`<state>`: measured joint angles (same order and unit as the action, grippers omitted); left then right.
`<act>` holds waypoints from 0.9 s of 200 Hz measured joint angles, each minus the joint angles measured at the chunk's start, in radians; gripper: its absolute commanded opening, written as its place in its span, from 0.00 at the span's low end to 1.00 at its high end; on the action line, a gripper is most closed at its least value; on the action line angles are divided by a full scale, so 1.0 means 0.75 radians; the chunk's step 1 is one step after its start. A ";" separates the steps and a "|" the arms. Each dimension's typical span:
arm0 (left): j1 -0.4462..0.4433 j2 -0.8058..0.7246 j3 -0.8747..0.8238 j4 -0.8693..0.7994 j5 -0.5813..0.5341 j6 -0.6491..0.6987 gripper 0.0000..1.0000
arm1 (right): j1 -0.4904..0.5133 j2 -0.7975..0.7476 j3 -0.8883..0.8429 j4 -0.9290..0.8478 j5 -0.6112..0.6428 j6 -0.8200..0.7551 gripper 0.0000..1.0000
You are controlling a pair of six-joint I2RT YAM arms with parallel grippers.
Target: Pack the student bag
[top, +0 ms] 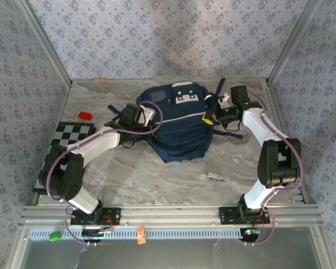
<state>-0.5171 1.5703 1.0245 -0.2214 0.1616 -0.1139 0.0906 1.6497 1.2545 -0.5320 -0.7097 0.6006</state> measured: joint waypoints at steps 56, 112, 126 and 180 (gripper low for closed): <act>-0.079 -0.049 0.001 -0.092 -0.153 -0.201 0.59 | 0.009 -0.102 -0.041 -0.047 0.164 -0.074 0.60; -0.339 -0.383 -0.075 -0.218 -0.305 -0.564 0.70 | 0.105 -0.461 -0.272 -0.229 0.419 -0.108 0.83; -0.379 -0.438 -0.098 -0.234 -0.330 -0.654 0.73 | 0.144 -0.536 -0.334 -0.284 0.495 -0.090 0.85; -0.491 -0.531 -0.213 -0.288 -0.372 -0.916 0.83 | 0.294 -0.690 -0.483 -0.490 0.775 0.030 0.90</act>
<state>-0.8856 1.1721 0.8650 -0.4377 -0.1177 -0.8005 0.3111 1.1324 0.8921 -0.8993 -0.1284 0.6231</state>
